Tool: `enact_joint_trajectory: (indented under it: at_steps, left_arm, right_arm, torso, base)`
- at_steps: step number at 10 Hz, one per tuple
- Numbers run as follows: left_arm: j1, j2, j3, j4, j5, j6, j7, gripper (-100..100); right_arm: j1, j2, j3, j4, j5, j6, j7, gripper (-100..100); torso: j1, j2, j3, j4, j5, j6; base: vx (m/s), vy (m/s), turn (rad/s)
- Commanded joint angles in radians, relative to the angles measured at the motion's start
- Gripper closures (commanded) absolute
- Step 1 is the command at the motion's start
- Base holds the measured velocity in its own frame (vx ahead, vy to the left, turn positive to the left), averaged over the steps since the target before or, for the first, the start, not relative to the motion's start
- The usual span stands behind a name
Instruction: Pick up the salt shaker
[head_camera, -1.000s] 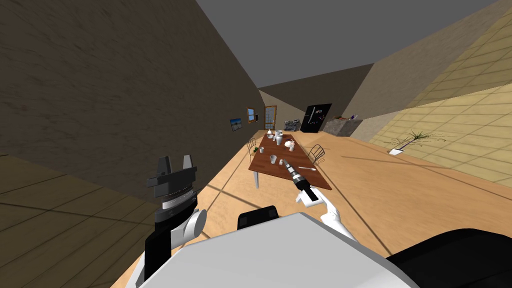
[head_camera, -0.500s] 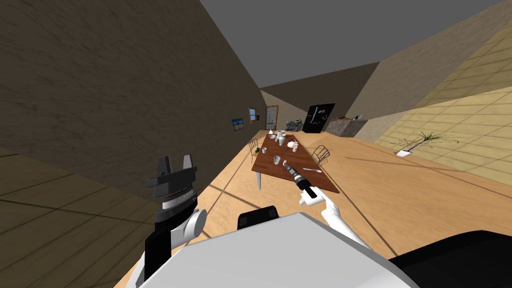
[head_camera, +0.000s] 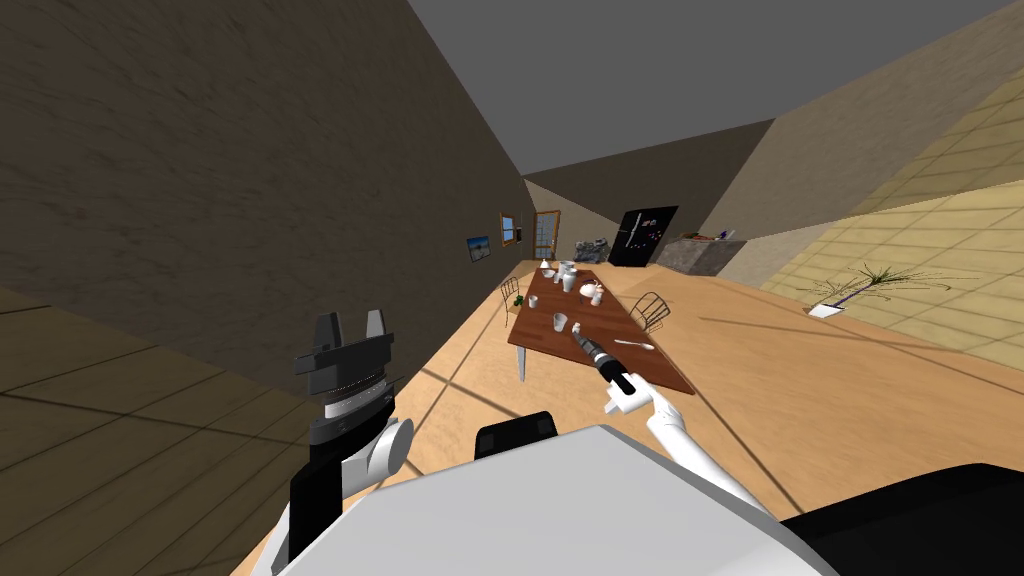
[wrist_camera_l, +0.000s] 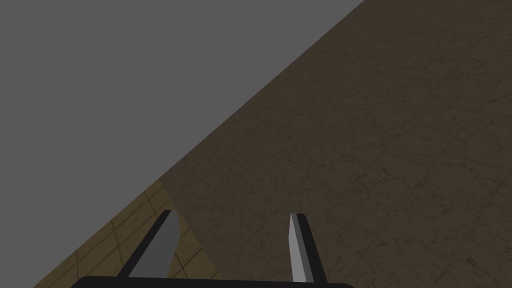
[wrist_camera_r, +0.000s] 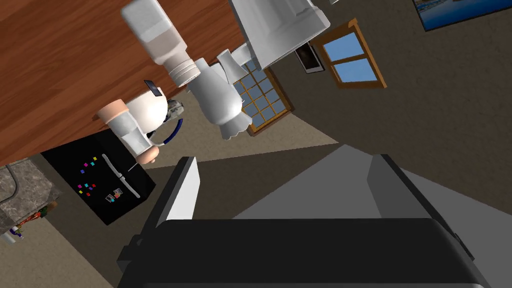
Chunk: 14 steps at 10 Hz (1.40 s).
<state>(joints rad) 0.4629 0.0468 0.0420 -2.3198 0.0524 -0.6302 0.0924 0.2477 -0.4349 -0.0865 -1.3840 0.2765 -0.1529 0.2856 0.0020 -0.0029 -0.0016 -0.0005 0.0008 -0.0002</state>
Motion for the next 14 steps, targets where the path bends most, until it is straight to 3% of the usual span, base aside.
enact_joint_trajectory:
  at_steps: [1, 3, 5, 6, 8, 14]
  left_arm:
    - [0.000, 0.000, 0.000, 0.000, 0.000, 0.000, 0.000, 0]
    - [0.000, 0.000, 0.000, 0.000, 0.000, 0.000, 0.000, 0]
    - [0.000, 0.000, 0.000, 0.000, 0.000, 0.000, 0.000, 0]
    - [0.000, 0.000, 0.000, 0.000, 0.000, 0.000, 0.000, 0]
    - [0.000, 0.000, 0.000, 0.000, 0.000, 0.000, 0.000, 0]
    - [0.000, 0.000, 0.000, 0.000, 0.000, 0.000, 0.000, 0]
  right_arm:
    - [-0.005, -0.006, 0.000, 0.030, 0.009, 0.013, 0.011, -100]
    - [-0.018, -0.022, 0.000, 0.074, 0.024, 0.031, 0.029, -100]
    - [-0.043, -0.053, -0.001, 0.158, 0.054, 0.068, 0.063, -100]
    - [-0.043, -0.053, -0.001, 0.158, 0.054, 0.068, 0.063, -100]
    - [-0.066, -0.080, -0.001, 0.230, 0.081, 0.103, 0.093, -100]
    - [-0.094, -0.116, 0.000, 0.348, 0.116, 0.152, 0.130, -100]
  torso:
    - [0.000, 0.000, 0.000, 0.000, 0.000, 0.000]
    - [0.000, 0.000, 0.000, 0.000, 0.000, 0.000]
    - [0.000, 0.000, 0.000, 0.000, 0.000, 0.000]
    - [0.000, -0.002, -0.001, 0.000, 0.000, 0.000]
    - [-0.001, -0.001, -0.001, 0.000, 0.000, 0.000]
    - [-0.002, -0.002, -0.001, 0.000, 0.000, 0.000]
  base:
    - [0.029, 0.032, 0.024]
    - [0.042, 0.034, 0.031]
    - [0.058, 0.040, 0.060]
    - [0.061, 0.029, 0.021]
    - [0.068, 0.017, 0.065]
    - [0.063, 0.007, 0.053]
